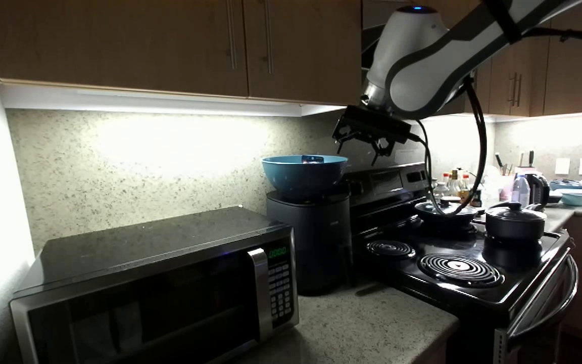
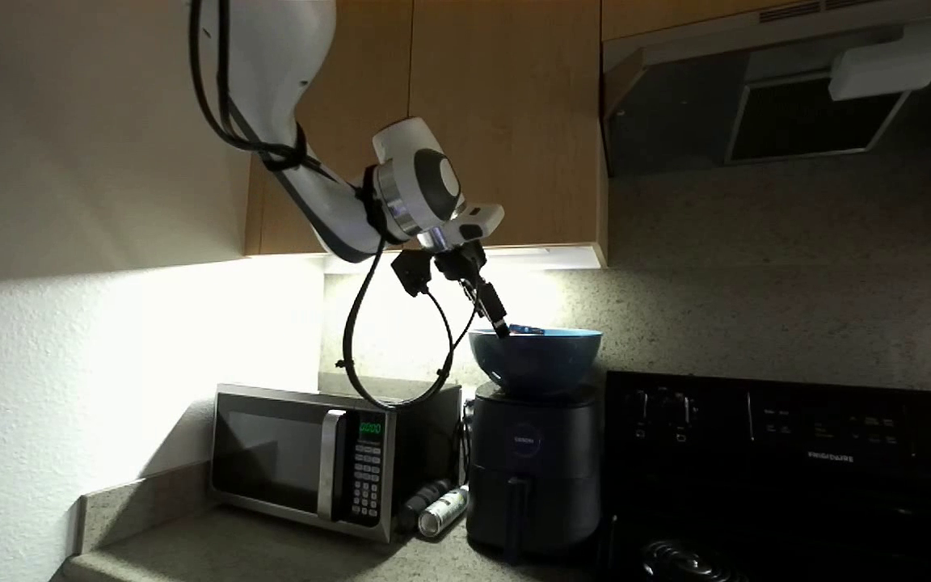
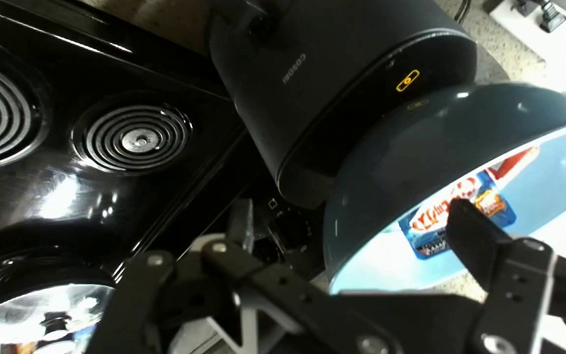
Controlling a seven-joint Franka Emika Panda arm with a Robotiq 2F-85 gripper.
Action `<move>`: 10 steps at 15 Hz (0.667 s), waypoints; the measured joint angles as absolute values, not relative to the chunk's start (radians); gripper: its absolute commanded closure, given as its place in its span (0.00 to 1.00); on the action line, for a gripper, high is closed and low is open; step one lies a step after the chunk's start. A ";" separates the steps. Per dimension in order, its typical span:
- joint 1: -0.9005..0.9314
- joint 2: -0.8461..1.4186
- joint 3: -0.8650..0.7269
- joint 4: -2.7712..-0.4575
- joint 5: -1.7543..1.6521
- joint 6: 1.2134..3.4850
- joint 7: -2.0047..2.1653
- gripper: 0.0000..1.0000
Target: Put the blue bowl on the counter top
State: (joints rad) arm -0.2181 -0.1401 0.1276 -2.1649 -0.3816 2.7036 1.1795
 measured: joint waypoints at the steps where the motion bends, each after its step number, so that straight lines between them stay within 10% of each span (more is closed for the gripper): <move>1: -0.221 -0.113 0.135 -2.127 -0.414 2.700 1.222 0.00; 10: -0.222 -0.027 0.162 -2.021 -0.484 2.666 1.352 0.00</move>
